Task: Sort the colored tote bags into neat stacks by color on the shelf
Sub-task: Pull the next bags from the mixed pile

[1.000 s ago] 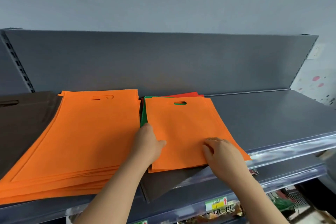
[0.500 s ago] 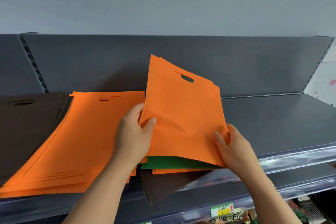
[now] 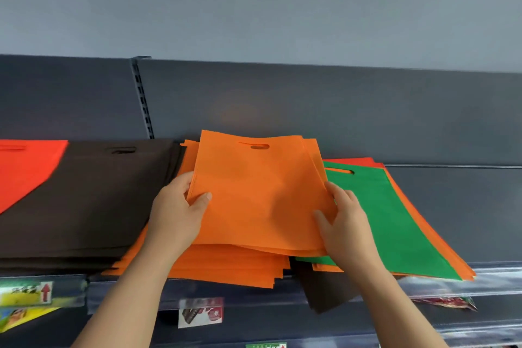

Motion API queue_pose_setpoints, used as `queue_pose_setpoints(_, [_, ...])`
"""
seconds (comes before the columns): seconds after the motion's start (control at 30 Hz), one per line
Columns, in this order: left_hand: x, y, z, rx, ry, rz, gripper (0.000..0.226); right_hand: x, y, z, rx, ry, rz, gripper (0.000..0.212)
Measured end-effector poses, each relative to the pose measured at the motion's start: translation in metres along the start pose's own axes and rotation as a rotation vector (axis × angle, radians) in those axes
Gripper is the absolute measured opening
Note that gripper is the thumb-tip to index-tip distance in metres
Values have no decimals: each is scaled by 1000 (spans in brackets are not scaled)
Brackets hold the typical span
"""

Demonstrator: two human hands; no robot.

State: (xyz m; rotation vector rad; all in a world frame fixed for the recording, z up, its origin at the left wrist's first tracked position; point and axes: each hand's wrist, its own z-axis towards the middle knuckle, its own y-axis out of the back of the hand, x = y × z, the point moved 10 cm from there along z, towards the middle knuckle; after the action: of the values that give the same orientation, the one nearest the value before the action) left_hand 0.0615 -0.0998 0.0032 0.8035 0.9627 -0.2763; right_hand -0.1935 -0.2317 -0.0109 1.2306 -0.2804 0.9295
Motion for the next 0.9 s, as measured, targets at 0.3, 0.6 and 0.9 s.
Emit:
queue_pose_setpoints(0.3, [57,36,10,90,144,575,37,37,-64,-8,202,29,-240,50])
queue_pose_setpoints(0.6, [-10,-23,-8,157,-197,518,45,-6,-16,-16,86,-28,-457,48])
queue_pose_setpoints(0.9, [-75,-136,-38,294,-357,517,33,-82,36,-15,132,-125,-546,40])
